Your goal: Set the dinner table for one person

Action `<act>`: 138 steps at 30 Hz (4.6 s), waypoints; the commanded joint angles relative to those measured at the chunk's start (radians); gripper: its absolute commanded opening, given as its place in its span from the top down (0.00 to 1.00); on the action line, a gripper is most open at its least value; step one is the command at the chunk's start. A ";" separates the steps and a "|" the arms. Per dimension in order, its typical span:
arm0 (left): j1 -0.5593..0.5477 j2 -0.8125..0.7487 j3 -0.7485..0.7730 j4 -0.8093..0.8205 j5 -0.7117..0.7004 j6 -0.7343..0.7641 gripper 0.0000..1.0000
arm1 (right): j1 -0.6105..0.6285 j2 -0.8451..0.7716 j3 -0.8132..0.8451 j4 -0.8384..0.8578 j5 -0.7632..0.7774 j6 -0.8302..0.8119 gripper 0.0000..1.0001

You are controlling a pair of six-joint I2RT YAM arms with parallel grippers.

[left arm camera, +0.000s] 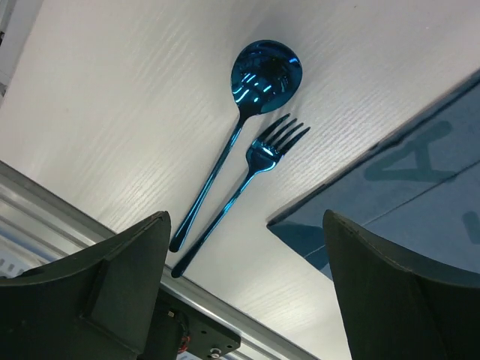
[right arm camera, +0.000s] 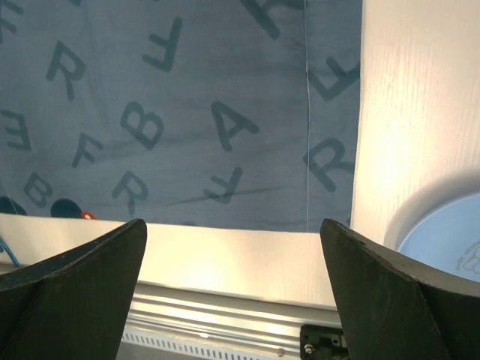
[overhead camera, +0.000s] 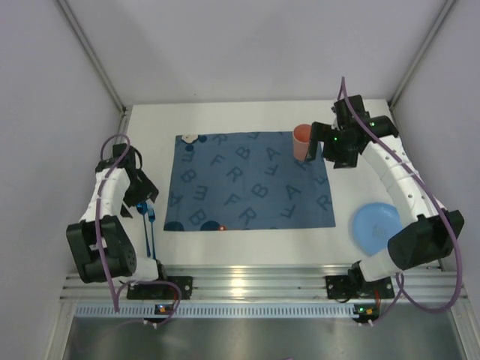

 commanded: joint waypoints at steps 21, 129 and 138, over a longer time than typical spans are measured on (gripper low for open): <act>0.113 0.331 0.034 0.309 0.077 0.203 0.18 | -0.010 -0.249 -0.268 0.022 -0.047 -0.057 0.00; -0.834 1.003 1.065 0.561 0.374 -0.431 1.00 | -0.018 -0.626 -0.363 -0.123 -0.110 -0.008 0.00; -0.835 1.036 1.051 0.621 0.374 -0.541 0.99 | -0.018 -0.597 -0.360 -0.102 -0.110 -0.009 0.00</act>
